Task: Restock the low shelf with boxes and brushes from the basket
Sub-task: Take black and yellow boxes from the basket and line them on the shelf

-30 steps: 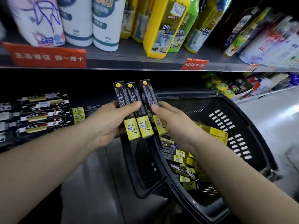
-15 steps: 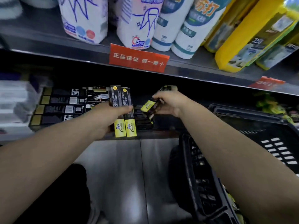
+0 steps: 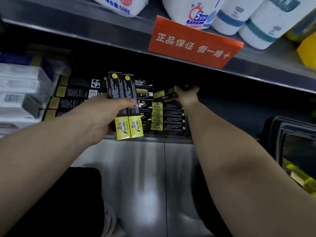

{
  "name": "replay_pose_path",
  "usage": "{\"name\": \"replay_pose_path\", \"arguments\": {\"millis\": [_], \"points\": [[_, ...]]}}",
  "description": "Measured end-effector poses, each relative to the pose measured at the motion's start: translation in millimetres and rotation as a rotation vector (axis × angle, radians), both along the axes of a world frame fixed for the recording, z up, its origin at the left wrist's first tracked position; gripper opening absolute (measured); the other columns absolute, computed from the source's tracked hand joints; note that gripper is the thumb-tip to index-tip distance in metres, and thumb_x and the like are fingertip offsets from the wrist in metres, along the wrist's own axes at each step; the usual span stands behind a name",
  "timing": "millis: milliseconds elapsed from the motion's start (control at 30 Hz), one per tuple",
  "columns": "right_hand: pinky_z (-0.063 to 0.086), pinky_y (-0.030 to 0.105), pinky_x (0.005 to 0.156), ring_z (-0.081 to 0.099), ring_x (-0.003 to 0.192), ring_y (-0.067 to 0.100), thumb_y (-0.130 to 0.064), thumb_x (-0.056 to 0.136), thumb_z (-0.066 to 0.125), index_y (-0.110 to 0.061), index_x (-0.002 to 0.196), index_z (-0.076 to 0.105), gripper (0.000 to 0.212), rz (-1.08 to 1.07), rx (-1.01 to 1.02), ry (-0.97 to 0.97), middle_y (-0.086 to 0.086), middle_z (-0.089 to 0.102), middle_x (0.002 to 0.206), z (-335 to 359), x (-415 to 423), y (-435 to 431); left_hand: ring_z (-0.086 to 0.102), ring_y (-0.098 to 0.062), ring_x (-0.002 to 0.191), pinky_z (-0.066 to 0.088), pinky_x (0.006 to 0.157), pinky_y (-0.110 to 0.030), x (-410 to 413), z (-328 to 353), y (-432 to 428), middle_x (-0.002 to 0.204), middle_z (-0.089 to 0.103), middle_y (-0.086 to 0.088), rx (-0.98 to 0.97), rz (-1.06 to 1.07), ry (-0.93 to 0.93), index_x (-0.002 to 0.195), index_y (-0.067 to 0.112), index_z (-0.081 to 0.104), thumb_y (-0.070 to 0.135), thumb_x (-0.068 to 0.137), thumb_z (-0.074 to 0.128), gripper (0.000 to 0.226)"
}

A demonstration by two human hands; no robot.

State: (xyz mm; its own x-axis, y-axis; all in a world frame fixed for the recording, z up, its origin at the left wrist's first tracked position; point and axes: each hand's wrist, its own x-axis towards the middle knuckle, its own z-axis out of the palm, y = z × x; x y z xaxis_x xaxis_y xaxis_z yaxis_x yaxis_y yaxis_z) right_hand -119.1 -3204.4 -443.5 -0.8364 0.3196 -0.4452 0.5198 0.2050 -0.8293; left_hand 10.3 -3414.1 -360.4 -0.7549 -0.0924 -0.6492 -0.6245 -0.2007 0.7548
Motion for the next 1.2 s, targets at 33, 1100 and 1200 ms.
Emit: {"name": "replay_pose_path", "arguments": {"millis": [33, 1100, 1200], "points": [[0.046, 0.015, 0.085, 0.052, 0.110, 0.025, -0.017, 0.093, 0.058, -0.006, 0.140, 0.019, 0.062, 0.055, 0.023, -0.005, 0.013, 0.042, 0.132, -9, 1, 2, 0.064, -0.022, 0.082, 0.053, 0.072, -0.038, -2, -1, 0, 0.085, 0.068, -0.002, 0.000, -0.004, 0.003, 0.089, 0.018, 0.061, 0.016, 0.081, 0.069, 0.011], [0.052, 0.030, 0.084, 0.058, 0.113, 0.017, -0.038, 0.088, 0.062, -0.024, 0.144, 0.034, 0.064, 0.708, -0.332, -0.235, -0.001, 0.053, 0.135, 71, 57, -70, 0.063, -0.024, 0.103, 0.048, 0.092, -0.045, -2, 3, 0, 0.104, 0.070, -0.007, 0.070, -0.099, -0.002, 0.097, 0.017, 0.066, 0.012, 0.079, 0.070, 0.020], [0.055, 0.028, 0.071, 0.065, 0.089, 0.018, -0.024, 0.091, 0.059, -0.024, 0.121, 0.050, 0.031, 0.521, -0.360, -0.144, 0.000, 0.065, 0.104, 76, 57, -58, 0.059, -0.024, 0.108, 0.043, 0.099, -0.046, -1, 2, -5, 0.103, 0.068, -0.003, 0.032, -0.053, 0.009, 0.085, 0.022, 0.063, 0.016, 0.078, 0.072, 0.014]]}}
